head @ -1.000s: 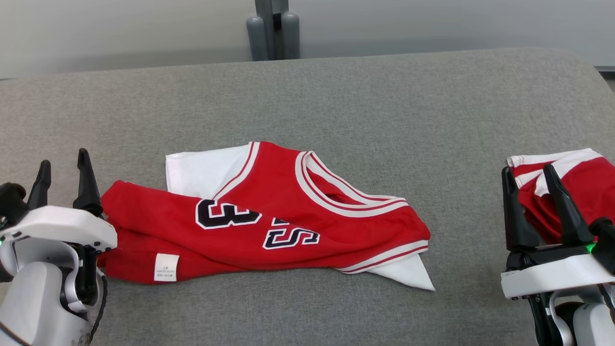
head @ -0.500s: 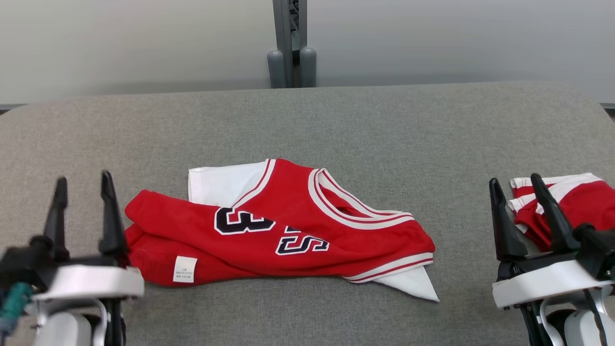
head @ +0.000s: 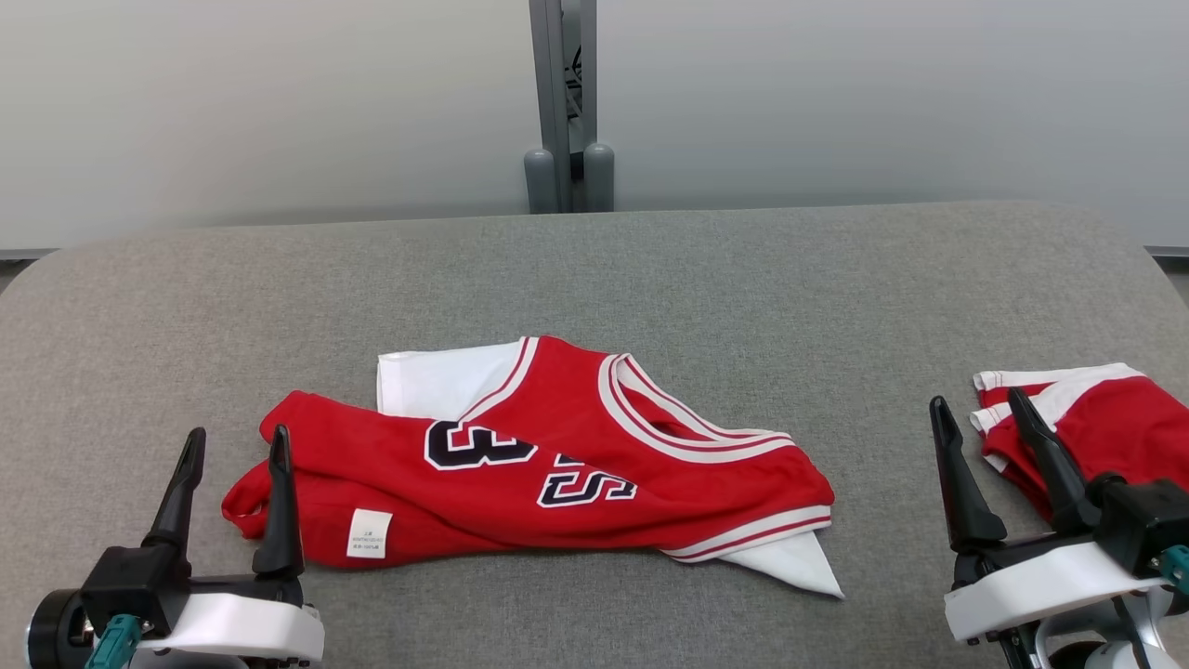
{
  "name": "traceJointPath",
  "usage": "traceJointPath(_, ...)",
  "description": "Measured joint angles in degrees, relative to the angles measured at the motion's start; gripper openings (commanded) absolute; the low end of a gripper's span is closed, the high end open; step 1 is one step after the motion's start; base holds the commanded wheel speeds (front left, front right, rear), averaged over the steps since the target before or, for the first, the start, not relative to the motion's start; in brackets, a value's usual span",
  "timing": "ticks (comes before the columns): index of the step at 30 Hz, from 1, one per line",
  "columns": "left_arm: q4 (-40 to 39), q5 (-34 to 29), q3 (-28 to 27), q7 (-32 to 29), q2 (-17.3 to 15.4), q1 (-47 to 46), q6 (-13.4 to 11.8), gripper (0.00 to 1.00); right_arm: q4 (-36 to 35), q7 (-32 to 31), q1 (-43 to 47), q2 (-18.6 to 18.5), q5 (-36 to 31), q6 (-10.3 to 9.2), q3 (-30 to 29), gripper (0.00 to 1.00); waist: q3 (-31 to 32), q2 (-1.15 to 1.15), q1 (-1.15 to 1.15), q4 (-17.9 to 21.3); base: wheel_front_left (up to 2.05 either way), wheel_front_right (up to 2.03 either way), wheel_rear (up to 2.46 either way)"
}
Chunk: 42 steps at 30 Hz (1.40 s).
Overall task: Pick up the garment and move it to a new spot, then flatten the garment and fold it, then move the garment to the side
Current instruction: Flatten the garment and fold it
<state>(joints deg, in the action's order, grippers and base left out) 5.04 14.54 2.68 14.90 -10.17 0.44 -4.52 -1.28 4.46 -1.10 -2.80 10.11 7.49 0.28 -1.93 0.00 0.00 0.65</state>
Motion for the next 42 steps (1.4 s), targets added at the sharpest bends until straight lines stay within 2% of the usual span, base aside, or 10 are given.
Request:
traceJointPath(11,3.3,-0.4,0.0,0.0,0.2,-0.2,1.9,1.0,-0.7,-1.0,0.5,0.0,-0.1,0.0,0.0,1.0,0.7,0.0,0.0,-0.6,0.0,0.0,0.0)
traceJointPath(26,2.6,-1.9,-0.1,0.0,0.2,-1.5,2.2,1.0,1.0,-2.0,2.0,0.0,-1.1,0.01,-0.1,1.0,-0.2,0.0,0.0,-1.8,0.0,0.0,0.0)
traceJointPath(36,1.2,-2.4,-0.2,0.0,1.1,-2.5,2.4,1.0,11.7,-3.9,4.4,0.0,-1.4,0.01,5.6,1.0,-2.4,0.0,0.0,-3.8,0.0,0.0,0.0)
traceJointPath(42,1.1,-2.7,-0.1,0.0,2.0,-2.5,2.4,1.0,19.5,-3.2,3.9,0.0,-0.6,0.01,5.6,1.0,-3.1,0.0,0.0,-4.7,0.0,0.0,0.0)
